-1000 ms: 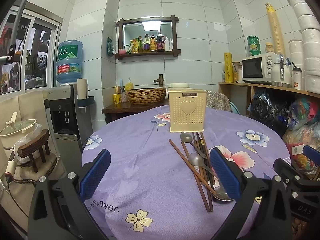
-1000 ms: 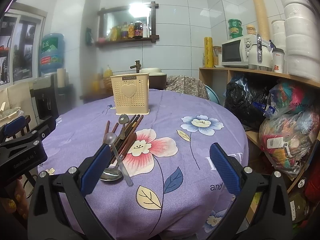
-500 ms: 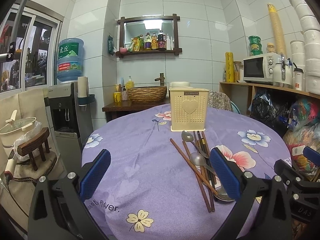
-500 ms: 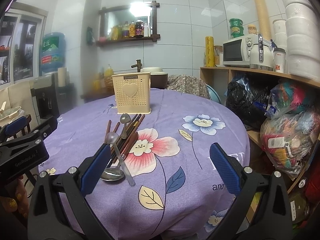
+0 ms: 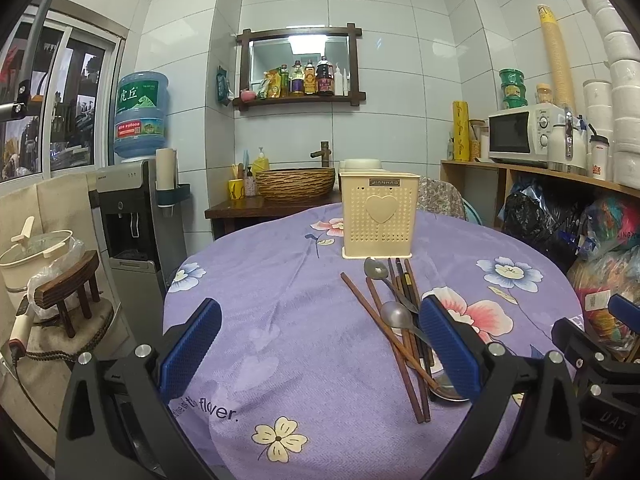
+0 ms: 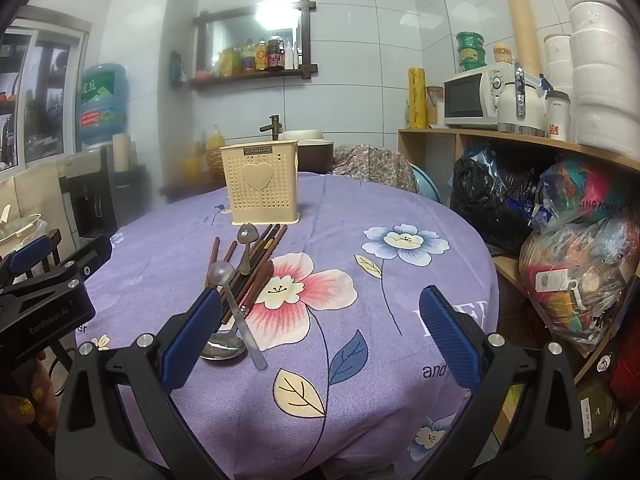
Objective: Organize utensils
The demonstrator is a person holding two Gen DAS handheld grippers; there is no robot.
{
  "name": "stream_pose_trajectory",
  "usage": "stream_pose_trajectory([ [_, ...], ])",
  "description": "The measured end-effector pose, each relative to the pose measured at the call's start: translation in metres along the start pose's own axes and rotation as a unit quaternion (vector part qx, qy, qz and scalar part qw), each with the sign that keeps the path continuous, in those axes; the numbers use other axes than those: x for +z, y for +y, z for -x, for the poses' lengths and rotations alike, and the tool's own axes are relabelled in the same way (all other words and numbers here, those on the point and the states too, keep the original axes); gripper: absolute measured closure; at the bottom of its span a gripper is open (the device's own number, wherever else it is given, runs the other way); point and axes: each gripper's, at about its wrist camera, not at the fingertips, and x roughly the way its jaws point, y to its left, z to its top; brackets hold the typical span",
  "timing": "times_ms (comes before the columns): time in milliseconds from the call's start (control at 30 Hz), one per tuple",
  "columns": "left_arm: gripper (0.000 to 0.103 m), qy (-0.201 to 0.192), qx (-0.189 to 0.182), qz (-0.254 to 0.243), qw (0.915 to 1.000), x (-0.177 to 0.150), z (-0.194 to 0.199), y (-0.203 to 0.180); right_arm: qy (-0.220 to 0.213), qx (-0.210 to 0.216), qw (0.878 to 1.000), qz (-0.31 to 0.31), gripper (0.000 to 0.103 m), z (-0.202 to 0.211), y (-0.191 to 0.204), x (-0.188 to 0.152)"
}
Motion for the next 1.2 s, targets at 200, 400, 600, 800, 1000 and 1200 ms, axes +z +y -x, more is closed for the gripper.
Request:
stream_pose_trajectory([
  [200,0.005,0.0,0.003,-0.001,1.0,-0.001,-0.002,0.0,0.006,-0.001,1.0,-0.002,0.005,-0.001,-0.001,0.001],
  [400,0.005,0.005,0.006,0.0,1.0,-0.002,-0.005,0.0,0.01,-0.001,1.0,0.001,0.005,-0.003,0.0,0.002],
  [600,0.005,0.007,0.008,-0.001,0.9999,-0.002,-0.006,0.0,0.014,-0.001,1.0,0.002,0.005,-0.007,0.001,0.002],
  [800,0.005,0.014,0.011,0.0,0.9998,-0.002,-0.011,0.001,0.028,-0.001,1.0,0.005,0.005,-0.016,0.001,0.001],
  [1000,0.005,0.053,0.012,0.015,0.9984,-0.001,-0.032,0.012,0.056,0.004,0.998,0.006,0.005,-0.04,-0.001,0.008],
  [1200,0.005,0.127,0.006,-0.011,0.9919,0.015,-0.081,0.023,0.114,0.027,0.993,0.002,0.01,-0.083,-0.003,0.029],
])
